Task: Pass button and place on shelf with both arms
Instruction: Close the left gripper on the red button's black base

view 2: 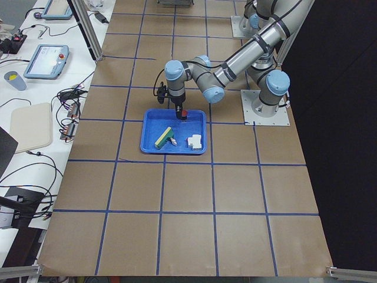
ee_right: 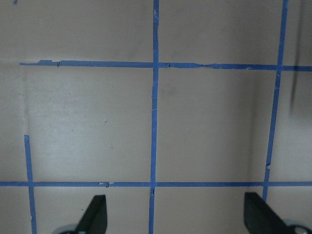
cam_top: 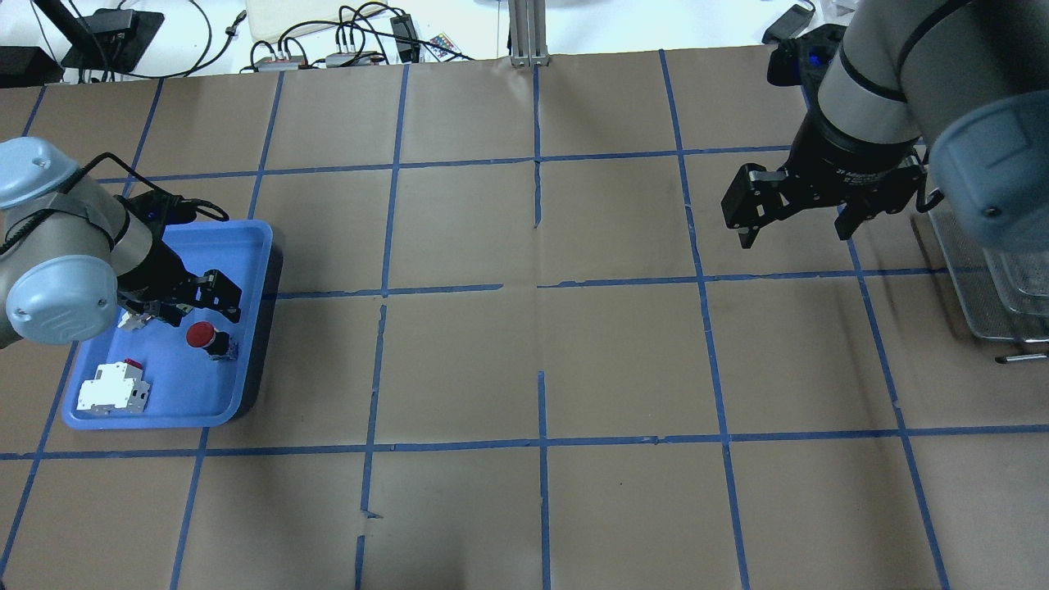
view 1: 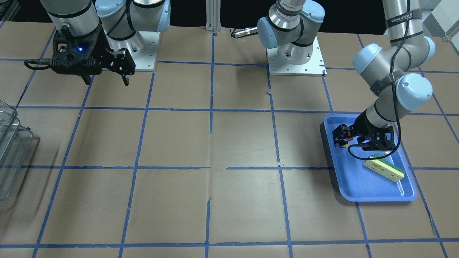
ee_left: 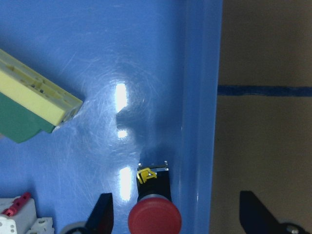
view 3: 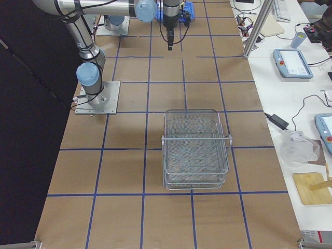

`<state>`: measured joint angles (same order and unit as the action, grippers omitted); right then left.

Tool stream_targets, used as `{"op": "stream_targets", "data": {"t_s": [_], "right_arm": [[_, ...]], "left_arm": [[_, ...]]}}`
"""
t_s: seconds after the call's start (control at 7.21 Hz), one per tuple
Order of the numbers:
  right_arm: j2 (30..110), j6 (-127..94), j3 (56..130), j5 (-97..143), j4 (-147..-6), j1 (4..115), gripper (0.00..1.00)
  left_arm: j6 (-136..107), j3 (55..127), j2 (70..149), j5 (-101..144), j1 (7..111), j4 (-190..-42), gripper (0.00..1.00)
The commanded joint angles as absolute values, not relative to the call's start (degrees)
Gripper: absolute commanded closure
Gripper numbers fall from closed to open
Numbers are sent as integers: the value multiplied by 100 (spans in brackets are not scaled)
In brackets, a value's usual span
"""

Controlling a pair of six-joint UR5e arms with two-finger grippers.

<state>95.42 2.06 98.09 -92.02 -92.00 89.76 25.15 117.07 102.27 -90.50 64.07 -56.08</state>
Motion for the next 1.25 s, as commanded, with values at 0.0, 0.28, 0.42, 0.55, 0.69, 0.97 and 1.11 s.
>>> {"op": "stream_targets", "data": {"t_s": [0.0, 0.28, 0.42, 0.55, 0.69, 0.97, 1.11], "right_arm": [[9536, 220, 9809, -9184, -9315, 8974, 0], [9571, 280, 9791, -9158, -9282, 8948, 0], [9606, 1038, 9756, -9097, -9238, 8939, 0], [9589, 1777, 9773, -9097, -9229, 8938, 0], [9615, 1880, 9765, -9001, -9220, 8947, 0], [9580, 2745, 9782, -8588, -9228, 8938, 0], [9606, 3717, 9774, -8596, -9237, 8921, 0]], "left_arm": [[2557, 11874, 10187, -9070, 6398, -5572, 36], [2601, 11848, 10160, -9210, 6398, -5581, 94], [2671, 11795, 10151, -9281, 6398, -5572, 100], [2733, 11725, 10125, -9281, 6425, -5616, 100], [2716, 11577, 10055, -9186, 6555, -5755, 100], [2602, 11540, 9862, -7454, 7081, -5985, 100], [2445, 11557, 9800, -6618, 7484, -6003, 100]]}}
